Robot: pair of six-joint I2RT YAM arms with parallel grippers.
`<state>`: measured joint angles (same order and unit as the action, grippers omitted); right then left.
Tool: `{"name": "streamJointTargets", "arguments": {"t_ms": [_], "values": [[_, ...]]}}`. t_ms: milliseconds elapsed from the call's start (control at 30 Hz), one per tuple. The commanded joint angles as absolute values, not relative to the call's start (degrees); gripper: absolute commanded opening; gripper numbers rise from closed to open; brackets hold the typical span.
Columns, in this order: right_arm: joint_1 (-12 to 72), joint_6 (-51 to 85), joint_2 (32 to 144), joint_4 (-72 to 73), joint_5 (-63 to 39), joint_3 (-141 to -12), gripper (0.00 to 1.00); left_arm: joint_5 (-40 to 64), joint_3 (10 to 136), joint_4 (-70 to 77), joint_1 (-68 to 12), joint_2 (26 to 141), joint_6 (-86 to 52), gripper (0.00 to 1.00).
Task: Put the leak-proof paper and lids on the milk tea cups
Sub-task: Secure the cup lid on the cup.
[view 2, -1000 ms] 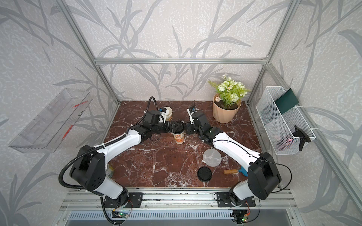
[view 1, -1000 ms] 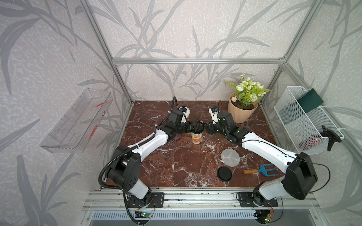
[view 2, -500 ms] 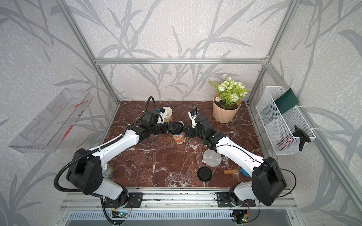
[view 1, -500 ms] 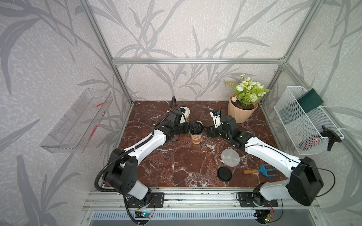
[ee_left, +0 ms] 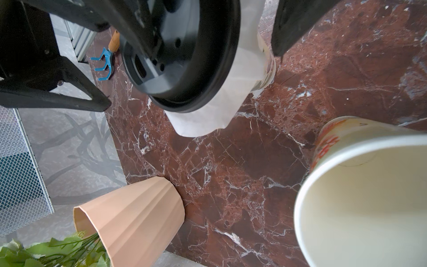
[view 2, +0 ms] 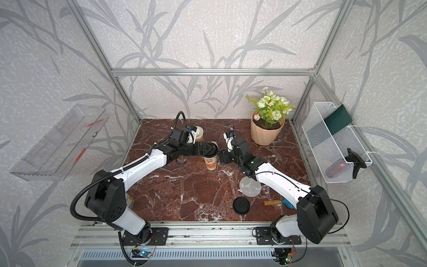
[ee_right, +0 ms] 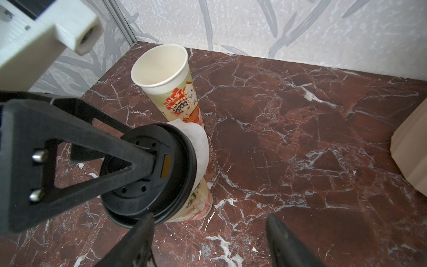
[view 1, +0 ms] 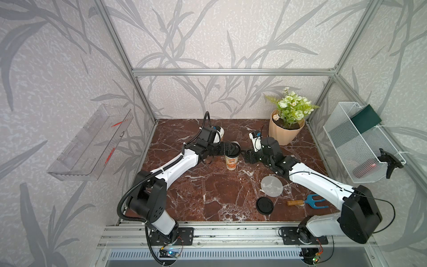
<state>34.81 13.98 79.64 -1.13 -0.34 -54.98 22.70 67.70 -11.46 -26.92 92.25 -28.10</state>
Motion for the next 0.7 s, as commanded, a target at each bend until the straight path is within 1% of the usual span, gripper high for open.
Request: {"name": "streamJointTargets", "arguments": {"t_ms": [0,200,367,567,667], "values": [[34.5,14.9,79.4,1.0,-1.4,-56.2,0.77,22.5,65.8,-12.8,-26.5,94.8,-28.0,0.77],[34.5,16.6,83.9,0.5,-0.8,-61.7,0.76,24.5,62.8,-9.8,-26.4,96.6,-29.6,0.71],[34.6,18.9,88.8,-1.2,2.0,-63.8,0.73,25.2,60.2,-7.3,-26.4,96.4,-30.6,0.66],[34.6,20.6,91.2,-1.3,3.0,-62.1,0.69,26.0,58.1,-6.2,-26.3,94.1,-31.1,0.66],[34.7,20.5,91.4,-0.8,3.3,-59.9,0.67,27.2,58.8,-6.0,-26.1,92.3,-31.5,0.71]]}}
